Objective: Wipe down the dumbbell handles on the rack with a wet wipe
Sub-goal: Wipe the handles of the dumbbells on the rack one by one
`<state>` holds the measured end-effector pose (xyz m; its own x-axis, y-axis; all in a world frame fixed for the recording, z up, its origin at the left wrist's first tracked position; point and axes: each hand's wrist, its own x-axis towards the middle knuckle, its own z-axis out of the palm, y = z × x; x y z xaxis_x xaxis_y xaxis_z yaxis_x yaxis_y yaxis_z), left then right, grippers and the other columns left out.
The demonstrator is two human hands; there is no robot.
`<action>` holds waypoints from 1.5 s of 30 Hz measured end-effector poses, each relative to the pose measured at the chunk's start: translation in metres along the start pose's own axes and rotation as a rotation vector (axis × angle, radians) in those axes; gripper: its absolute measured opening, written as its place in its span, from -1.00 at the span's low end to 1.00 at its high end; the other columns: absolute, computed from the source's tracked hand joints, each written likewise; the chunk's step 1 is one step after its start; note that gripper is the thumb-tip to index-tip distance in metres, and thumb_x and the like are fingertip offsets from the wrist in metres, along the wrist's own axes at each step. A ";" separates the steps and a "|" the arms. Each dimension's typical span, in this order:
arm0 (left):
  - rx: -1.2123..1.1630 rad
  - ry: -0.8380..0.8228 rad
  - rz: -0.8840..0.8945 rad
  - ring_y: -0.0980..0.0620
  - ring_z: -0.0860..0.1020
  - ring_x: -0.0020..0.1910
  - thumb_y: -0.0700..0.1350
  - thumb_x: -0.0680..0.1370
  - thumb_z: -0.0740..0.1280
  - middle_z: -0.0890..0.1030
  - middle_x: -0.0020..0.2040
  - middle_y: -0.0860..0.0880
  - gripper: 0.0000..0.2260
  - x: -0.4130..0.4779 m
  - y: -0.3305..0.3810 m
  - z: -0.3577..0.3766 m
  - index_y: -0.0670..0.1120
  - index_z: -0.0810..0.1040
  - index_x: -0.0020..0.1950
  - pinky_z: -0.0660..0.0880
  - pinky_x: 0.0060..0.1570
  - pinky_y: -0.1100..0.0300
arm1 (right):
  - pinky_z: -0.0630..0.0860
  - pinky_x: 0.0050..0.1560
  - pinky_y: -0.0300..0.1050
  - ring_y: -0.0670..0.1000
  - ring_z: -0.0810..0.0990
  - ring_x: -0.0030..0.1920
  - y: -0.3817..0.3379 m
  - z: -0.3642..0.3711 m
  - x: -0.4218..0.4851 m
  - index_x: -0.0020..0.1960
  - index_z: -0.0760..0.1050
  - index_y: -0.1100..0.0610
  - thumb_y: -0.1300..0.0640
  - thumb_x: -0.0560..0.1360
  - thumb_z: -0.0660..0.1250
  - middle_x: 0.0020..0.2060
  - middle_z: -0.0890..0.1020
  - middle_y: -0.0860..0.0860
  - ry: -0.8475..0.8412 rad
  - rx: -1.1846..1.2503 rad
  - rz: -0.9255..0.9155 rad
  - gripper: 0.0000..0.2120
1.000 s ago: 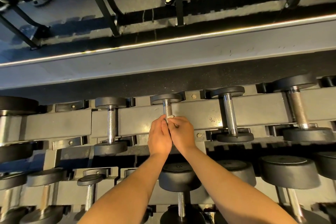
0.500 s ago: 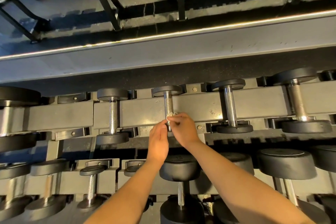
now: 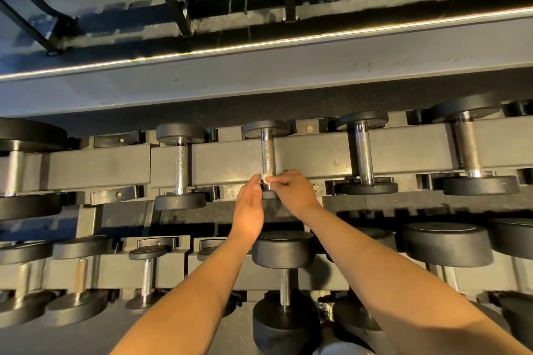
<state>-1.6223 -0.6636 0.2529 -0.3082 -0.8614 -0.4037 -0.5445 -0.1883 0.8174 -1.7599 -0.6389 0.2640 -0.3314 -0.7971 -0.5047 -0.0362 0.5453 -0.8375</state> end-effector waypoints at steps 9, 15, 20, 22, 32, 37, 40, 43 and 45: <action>0.028 -0.031 -0.028 0.07 0.30 0.50 0.01 0.75 0.03 0.38 0.50 0.02 -0.61 0.003 0.005 -0.005 -0.02 0.33 0.56 0.12 0.48 0.23 | 0.36 -0.16 -0.39 -0.11 0.53 -0.07 -0.008 -0.009 0.000 0.04 0.70 0.15 0.17 0.58 0.31 0.07 0.65 0.02 0.007 -0.097 0.049 -0.81; 0.014 -0.055 -0.062 0.09 0.34 0.48 -0.05 0.74 0.06 0.41 0.50 0.04 -0.63 0.012 0.009 -0.006 0.00 0.36 0.55 0.17 0.50 0.20 | 0.36 0.24 -0.30 -0.03 0.52 0.23 -0.004 -0.009 0.002 0.24 0.63 0.10 0.17 0.62 0.28 0.28 0.55 0.01 0.169 0.050 0.035 -0.76; 0.102 -0.069 -0.010 0.09 0.37 0.46 0.06 0.71 0.04 0.42 0.50 0.06 -0.59 0.033 0.016 -0.003 0.10 0.34 0.56 0.23 0.52 0.08 | 0.31 0.20 -0.36 -0.11 0.47 0.22 -0.033 -0.005 0.035 0.33 0.57 0.09 0.15 0.64 0.26 0.30 0.47 -0.04 0.162 0.115 -0.069 -0.71; 0.102 -0.053 0.011 0.06 0.47 0.34 0.07 0.71 0.04 0.52 0.37 0.05 -0.63 0.038 0.021 0.000 0.09 0.39 0.49 0.37 0.40 0.10 | 0.32 0.20 -0.32 -0.12 0.46 0.23 -0.042 -0.002 0.047 0.34 0.56 0.10 0.15 0.64 0.24 0.31 0.47 -0.03 0.173 0.103 -0.100 -0.70; -0.072 0.023 0.009 0.15 0.54 0.21 -0.01 0.75 0.04 0.58 0.21 0.11 -0.74 0.026 0.019 -0.001 0.11 0.43 0.37 0.41 0.17 0.31 | 0.45 0.06 -0.41 -0.13 0.56 0.08 -0.008 0.002 0.015 0.29 0.60 -0.02 0.17 0.63 0.27 0.17 0.52 -0.08 0.097 0.093 -0.084 -0.72; -0.213 0.094 -0.044 0.36 0.56 0.03 -0.08 0.75 0.05 0.62 0.12 0.09 -0.76 0.012 0.021 -0.001 0.11 0.42 0.33 0.43 0.08 0.43 | 0.51 0.04 -0.24 -0.03 0.60 0.01 -0.005 0.004 0.000 0.11 0.69 0.05 0.08 0.59 0.32 0.04 0.62 -0.05 0.098 -0.030 0.004 -0.80; -0.195 0.069 -0.018 0.22 0.56 0.13 -0.07 0.74 0.10 0.61 0.14 0.07 -0.78 0.010 0.026 -0.002 0.13 0.47 0.29 0.43 0.11 0.35 | 0.57 0.03 -0.12 -0.01 0.62 -0.06 -0.013 0.000 0.000 -0.01 0.71 0.07 0.06 0.57 0.31 -0.09 0.68 -0.04 0.110 -0.143 0.012 -0.80; -0.166 0.045 0.026 0.09 0.58 0.12 -0.07 0.72 0.15 0.64 0.09 0.06 -0.79 0.011 0.029 -0.004 0.10 0.57 0.18 0.47 0.15 0.23 | 0.46 0.08 -0.28 -0.10 0.58 0.05 -0.015 -0.002 -0.005 0.20 0.66 0.04 0.17 0.60 0.28 0.07 0.67 -0.09 0.122 0.066 0.013 -0.75; -0.165 0.043 0.052 0.11 0.58 0.11 -0.07 0.71 0.20 0.64 0.09 0.07 -0.81 0.012 0.032 -0.007 0.05 0.59 0.20 0.49 0.17 0.23 | 0.44 0.11 -0.28 -0.09 0.56 0.12 -0.017 0.003 -0.007 0.27 0.61 0.05 0.21 0.63 0.25 0.14 0.63 -0.06 0.125 0.141 -0.021 -0.72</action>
<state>-1.6377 -0.6837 0.2767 -0.2969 -0.8907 -0.3442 -0.3925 -0.2148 0.8943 -1.7541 -0.6429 0.2809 -0.4471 -0.7646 -0.4643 0.0852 0.4803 -0.8730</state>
